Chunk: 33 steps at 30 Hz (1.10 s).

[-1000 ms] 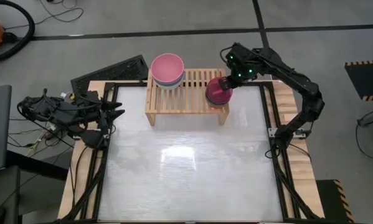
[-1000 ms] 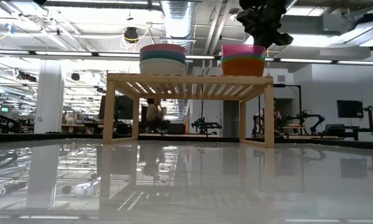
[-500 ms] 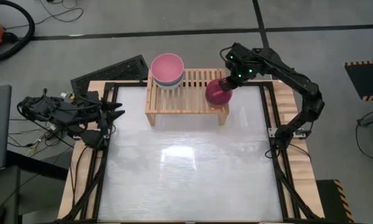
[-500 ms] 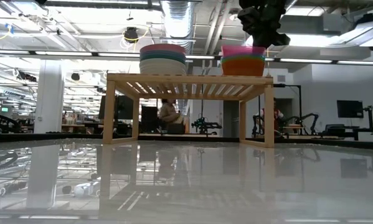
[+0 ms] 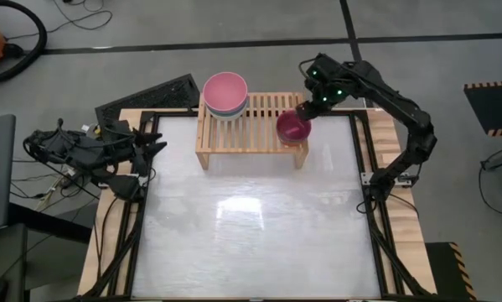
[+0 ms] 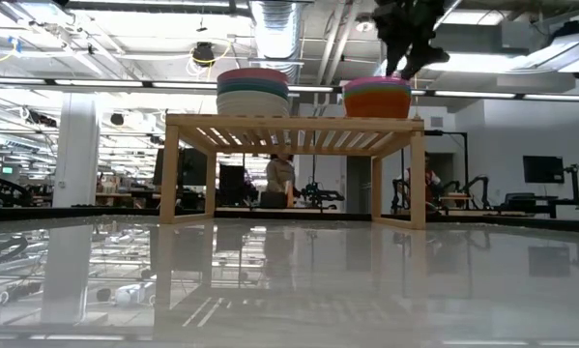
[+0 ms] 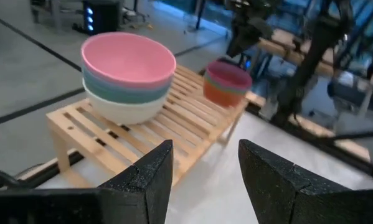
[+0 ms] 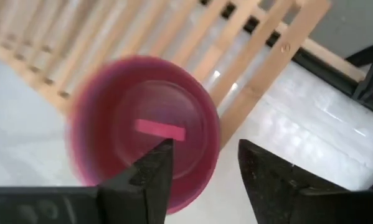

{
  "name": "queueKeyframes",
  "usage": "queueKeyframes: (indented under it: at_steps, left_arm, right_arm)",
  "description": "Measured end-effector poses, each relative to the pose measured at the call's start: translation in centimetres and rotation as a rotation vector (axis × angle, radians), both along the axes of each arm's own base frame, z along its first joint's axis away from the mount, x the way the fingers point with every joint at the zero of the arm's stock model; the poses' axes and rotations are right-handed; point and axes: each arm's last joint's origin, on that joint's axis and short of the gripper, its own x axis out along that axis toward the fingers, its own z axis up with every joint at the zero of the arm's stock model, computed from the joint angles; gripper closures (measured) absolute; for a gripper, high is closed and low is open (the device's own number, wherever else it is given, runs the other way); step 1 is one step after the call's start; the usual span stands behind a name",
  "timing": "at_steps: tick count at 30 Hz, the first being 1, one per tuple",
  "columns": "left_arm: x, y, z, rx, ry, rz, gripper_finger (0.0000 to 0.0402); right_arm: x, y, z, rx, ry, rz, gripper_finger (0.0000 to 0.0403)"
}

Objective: Place and stack bowls onto a shelf
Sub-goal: Return to Home Position

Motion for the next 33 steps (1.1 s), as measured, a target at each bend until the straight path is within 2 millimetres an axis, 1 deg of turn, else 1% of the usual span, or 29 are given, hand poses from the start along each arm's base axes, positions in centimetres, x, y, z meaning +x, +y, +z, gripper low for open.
queueKeyframes:
  at_steps: [2,5,8,11,14,15,17,19,21,23,25,28,33]
  left_arm:
    - [0.1,0.0,0.3,-0.010,-0.043,0.032,0.0235]
    - [0.1,0.0,0.7,-0.035,-0.097,0.054,0.0235]
    - [0.1,0.0,0.6,-0.012,-0.065,0.019,0.0235]
    - [0.1,-0.1,0.3,0.048,0.004,-0.031,0.0235]
    - [0.1,-0.1,0.2,0.095,0.044,-0.053,0.0235]
    - [0.1,-0.1,0.2,0.095,0.043,-0.052,0.0235]
    - [0.1,-0.1,0.3,0.080,0.025,-0.043,0.0235]
    - [0.1,-0.1,0.4,0.092,0.018,-0.041,0.0235]
    - [0.2,-0.2,0.6,0.135,0.030,-0.077,0.0235]
    - [0.3,-0.3,0.8,0.161,0.027,-0.127,0.0235]
    - [0.2,-0.2,0.9,0.129,-0.002,-0.117,0.0235]
    - [-0.3,0.2,0.9,0.044,-0.046,-0.076,0.0235]
    - [-1.8,0.6,1.4,-0.041,-0.145,-0.159,0.0235]
  right_arm:
    - [-0.5,0.2,1.4,-0.015,-0.042,0.004,0.0194]
    - [-0.9,1.0,3.8,-0.078,-0.085,0.070,0.0193]
    - [-2.0,3.1,5.9,-0.157,-0.091,0.211,0.0195]
    - [-3.4,6.0,7.9,-0.287,-0.154,0.387,0.0194]
    - [-5.8,9.2,9.8,-0.417,-0.214,0.512,0.0195]
    - [-6.8,10.0,10.1,-0.440,-0.207,0.517,0.0195]
    - [-9.2,11.6,10.5,-0.444,-0.200,0.462,0.0195]
    - [-11.2,12.7,10.5,-0.457,-0.221,0.415,0.0195]
    - [-12.7,13.8,10.3,-0.496,-0.286,0.464,0.0195]
    - [-13.4,14.6,10.1,-0.542,-0.408,0.532,0.0195]
    - [-13.7,15.2,9.4,-0.563,-0.555,0.604,0.0195]
    - [-14.0,15.8,7.4,-0.607,-0.718,0.646,0.0195]
    - [-13.7,16.5,3.0,-0.605,-0.940,0.683,0.0196]
